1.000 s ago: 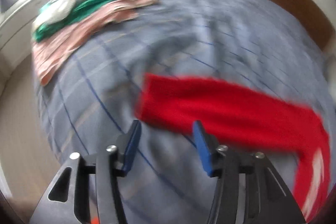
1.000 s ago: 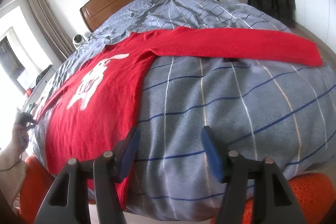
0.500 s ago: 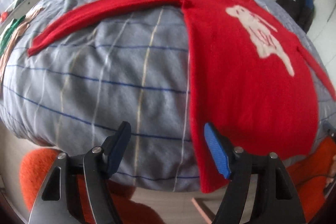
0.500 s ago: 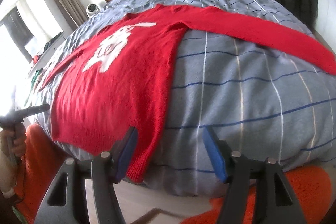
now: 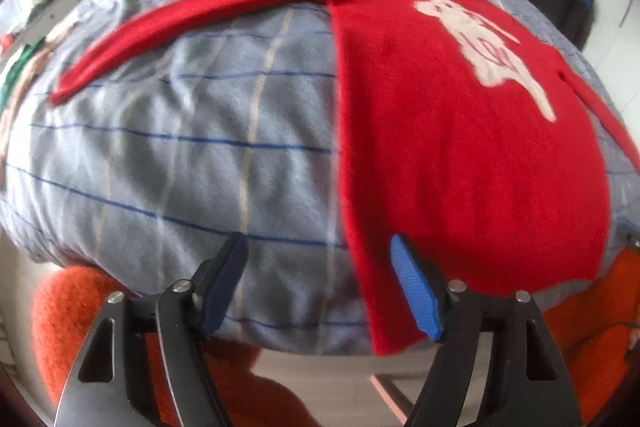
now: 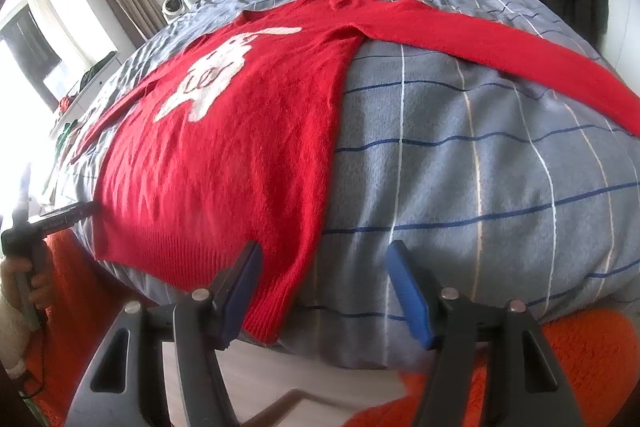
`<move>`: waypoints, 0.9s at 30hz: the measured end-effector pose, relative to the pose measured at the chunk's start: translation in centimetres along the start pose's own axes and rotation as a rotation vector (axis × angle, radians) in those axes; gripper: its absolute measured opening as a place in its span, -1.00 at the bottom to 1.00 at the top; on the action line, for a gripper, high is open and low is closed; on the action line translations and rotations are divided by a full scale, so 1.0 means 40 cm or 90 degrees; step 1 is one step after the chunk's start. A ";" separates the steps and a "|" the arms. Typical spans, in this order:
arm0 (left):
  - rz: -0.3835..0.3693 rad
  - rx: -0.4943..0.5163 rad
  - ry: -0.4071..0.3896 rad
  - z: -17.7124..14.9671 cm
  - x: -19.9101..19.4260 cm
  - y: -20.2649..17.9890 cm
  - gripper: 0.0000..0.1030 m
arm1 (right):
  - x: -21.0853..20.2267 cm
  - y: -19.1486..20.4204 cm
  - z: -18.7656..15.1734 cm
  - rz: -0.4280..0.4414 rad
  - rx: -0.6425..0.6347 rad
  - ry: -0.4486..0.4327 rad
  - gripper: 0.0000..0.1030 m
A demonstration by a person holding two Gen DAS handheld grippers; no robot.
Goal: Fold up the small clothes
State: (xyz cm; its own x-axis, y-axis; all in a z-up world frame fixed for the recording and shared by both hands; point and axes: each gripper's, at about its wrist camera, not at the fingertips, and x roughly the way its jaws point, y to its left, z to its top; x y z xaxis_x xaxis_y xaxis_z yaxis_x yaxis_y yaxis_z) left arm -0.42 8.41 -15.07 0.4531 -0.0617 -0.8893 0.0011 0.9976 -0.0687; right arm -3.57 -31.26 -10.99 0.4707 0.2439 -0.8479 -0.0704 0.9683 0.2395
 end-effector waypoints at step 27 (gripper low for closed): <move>-0.018 0.087 0.076 -0.051 0.067 -0.111 -0.83 | 0.112 0.040 -0.046 0.001 0.004 0.164 -0.93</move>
State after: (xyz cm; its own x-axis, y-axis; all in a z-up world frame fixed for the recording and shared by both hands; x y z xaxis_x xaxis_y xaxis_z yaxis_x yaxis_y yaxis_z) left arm -1.01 3.76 -18.07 0.3428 -0.0845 -0.9356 0.1369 0.9898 -0.0392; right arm -3.19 -28.53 -15.30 0.2306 0.2518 -0.9399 -0.0650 0.9678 0.2433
